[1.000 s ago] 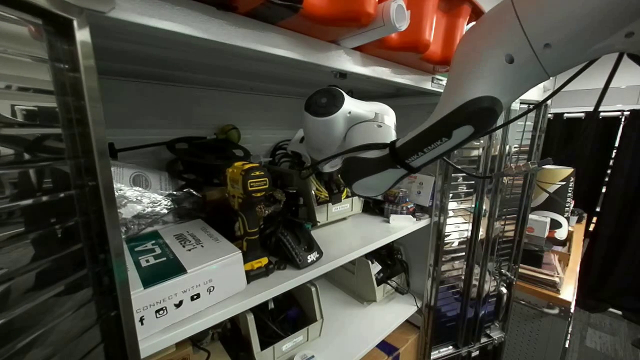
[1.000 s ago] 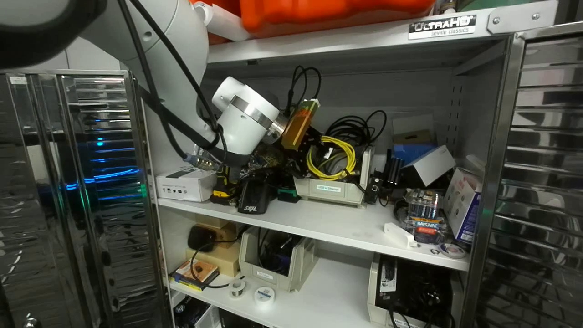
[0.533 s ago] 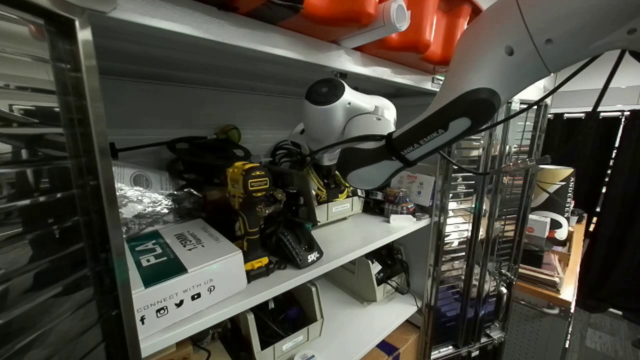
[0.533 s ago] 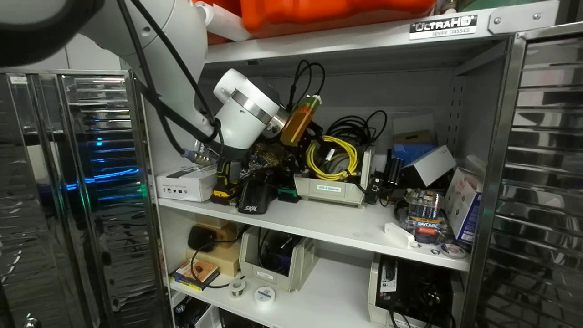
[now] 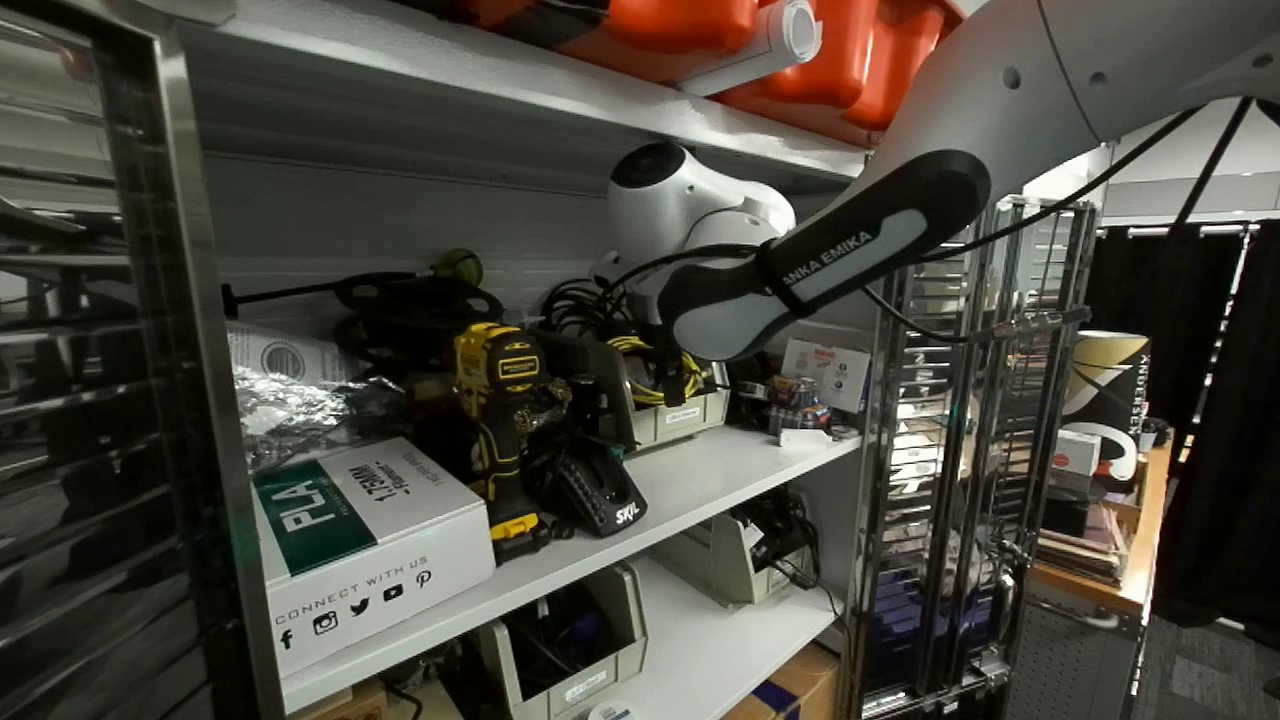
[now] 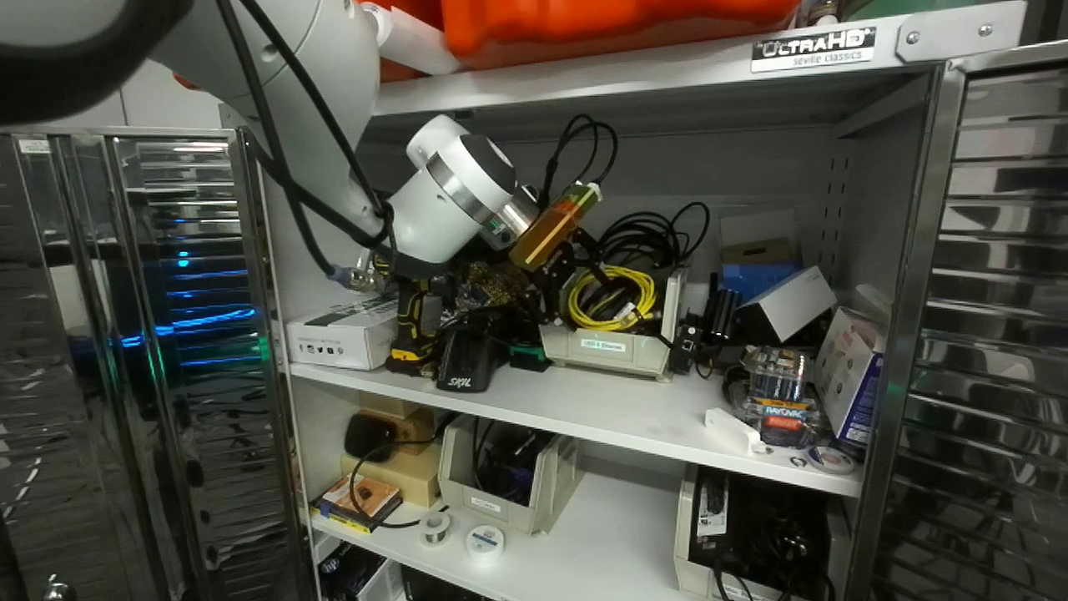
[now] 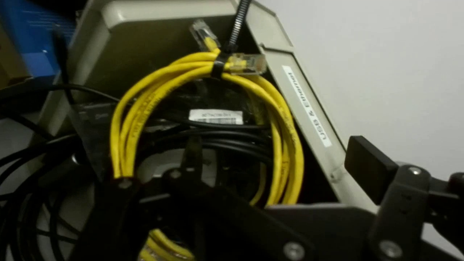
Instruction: Place the yellow cable on the first shelf inside the toolbox
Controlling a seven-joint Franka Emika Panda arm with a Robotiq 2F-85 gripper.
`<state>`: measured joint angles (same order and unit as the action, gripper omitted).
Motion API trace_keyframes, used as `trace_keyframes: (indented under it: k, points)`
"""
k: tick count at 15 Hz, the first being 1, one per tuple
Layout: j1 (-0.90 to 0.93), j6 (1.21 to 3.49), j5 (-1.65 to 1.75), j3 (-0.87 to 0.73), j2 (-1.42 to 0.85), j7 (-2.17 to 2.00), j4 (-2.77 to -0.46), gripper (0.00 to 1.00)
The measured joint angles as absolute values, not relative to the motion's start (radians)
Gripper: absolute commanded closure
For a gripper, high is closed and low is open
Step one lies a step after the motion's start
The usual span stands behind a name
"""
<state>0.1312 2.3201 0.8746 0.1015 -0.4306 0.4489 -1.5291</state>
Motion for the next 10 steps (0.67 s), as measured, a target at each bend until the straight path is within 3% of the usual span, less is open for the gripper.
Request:
trace_keyframes:
  k: [10]
  points:
    - [0.127, 2.166, 0.533, 0.144, -0.287, 0.578, -1.738, 0.00]
